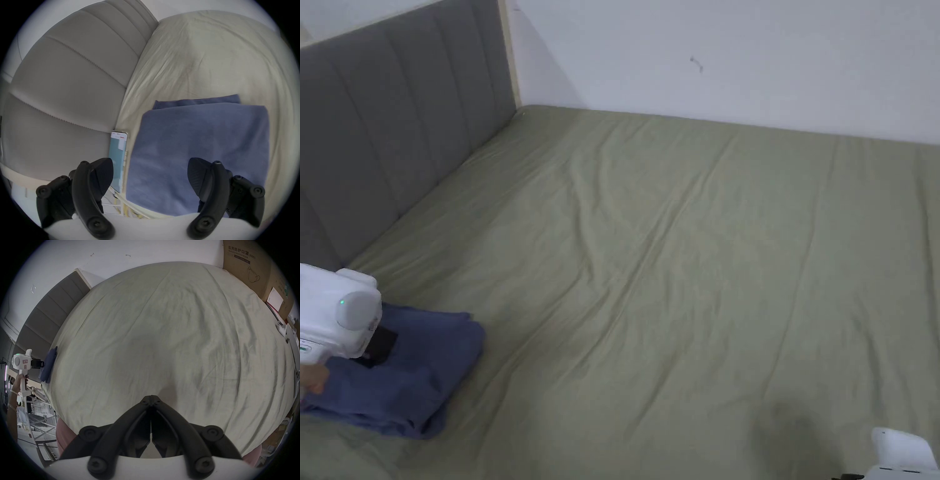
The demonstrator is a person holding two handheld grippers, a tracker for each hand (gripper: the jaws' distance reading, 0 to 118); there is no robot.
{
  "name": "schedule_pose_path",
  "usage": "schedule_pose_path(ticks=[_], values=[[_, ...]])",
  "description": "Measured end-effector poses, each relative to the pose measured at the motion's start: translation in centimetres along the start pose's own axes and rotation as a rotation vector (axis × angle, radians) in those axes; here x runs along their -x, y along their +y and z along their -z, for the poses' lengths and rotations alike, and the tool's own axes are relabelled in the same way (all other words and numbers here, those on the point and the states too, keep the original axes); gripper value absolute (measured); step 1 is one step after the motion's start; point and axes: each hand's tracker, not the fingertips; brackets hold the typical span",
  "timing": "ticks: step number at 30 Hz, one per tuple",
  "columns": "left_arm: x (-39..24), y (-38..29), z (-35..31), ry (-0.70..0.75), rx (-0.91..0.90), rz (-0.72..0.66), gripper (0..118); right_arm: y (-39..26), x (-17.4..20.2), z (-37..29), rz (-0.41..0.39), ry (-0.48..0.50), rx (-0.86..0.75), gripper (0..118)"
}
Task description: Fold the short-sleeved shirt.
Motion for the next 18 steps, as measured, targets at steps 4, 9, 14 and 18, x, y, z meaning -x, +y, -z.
schedule_pose_path(ticks=[4, 9, 14, 18], values=[[-1.5, -0.6, -3.9, -0.107, -0.082, -0.061, 0, -0.2, -0.1, -0.6, 0.003, -0.003, -0.009, 0], [-5.9, -2.6, -12.0, -0.301, -0.262, -0.088, 0, -0.6, -0.4, -2.7, 0.009, 0.016, -0.047, 0], [-10.9, -5.4, -18.7, -0.472, -0.423, -0.105, 0, -1.1, -1.3, -5.9, 0.04, 0.051, -0.123, 0], [-15.5, -8.7, -24.1, -0.415, -0.577, -0.099, 0, -1.7, -1.4, -9.3, -0.01, -0.02, -0.252, 0]])
